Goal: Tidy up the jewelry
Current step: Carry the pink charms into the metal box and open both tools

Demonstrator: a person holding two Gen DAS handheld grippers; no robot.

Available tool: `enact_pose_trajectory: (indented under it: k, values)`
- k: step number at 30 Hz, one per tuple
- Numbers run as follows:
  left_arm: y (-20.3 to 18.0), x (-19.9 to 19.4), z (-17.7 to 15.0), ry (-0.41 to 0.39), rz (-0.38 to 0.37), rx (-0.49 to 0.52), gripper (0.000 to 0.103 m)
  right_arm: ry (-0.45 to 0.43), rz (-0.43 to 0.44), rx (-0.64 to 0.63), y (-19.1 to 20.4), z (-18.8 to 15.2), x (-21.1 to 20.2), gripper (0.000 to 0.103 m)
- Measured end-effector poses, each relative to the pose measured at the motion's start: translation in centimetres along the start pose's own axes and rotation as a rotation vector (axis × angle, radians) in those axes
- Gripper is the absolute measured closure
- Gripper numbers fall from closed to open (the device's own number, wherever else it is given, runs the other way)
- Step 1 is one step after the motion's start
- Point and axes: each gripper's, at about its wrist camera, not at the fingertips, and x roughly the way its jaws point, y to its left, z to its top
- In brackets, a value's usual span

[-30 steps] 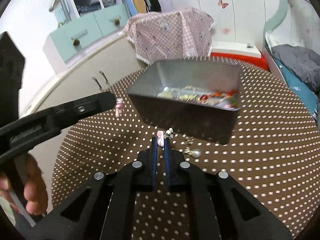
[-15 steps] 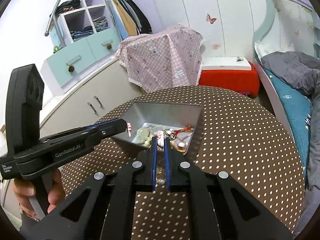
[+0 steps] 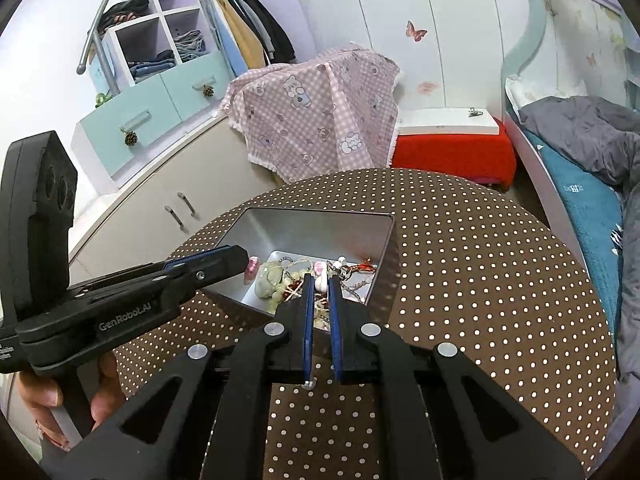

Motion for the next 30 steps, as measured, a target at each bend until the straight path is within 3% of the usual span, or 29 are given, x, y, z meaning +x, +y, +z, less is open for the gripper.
enact_pose_trajectory:
  k: [13, 19, 21, 22, 30]
  values:
    - [0.7, -0.2, 0.2, 0.011, -0.017, -0.026, 0.092, -0.027, 0.014, 0.032, -0.2, 0.0, -1.0, 0.094]
    - [1.1, -0.5, 0.1, 0.013, -0.031, -0.056, 0.091, -0.049, 0.008, 0.034, -0.2, -0.3, -2.6, 0.083]
    - [1.2, -0.7, 0.0, 0.008, -0.037, -0.070, 0.064, -0.050, 0.008, 0.033, -0.1, -0.6, -3.0, 0.080]
    - [1.3, -0.9, 0.0, -0.001, -0.034, -0.081, 0.033, -0.051, 0.007, 0.034, -0.1, -0.6, -3.1, 0.080]
    - [0.6, -3.2, -0.3, -0.056, -0.015, -0.061, 0.029, -0.034, 0.000, 0.038, 0.3, -1.9, -3.6, 0.077]
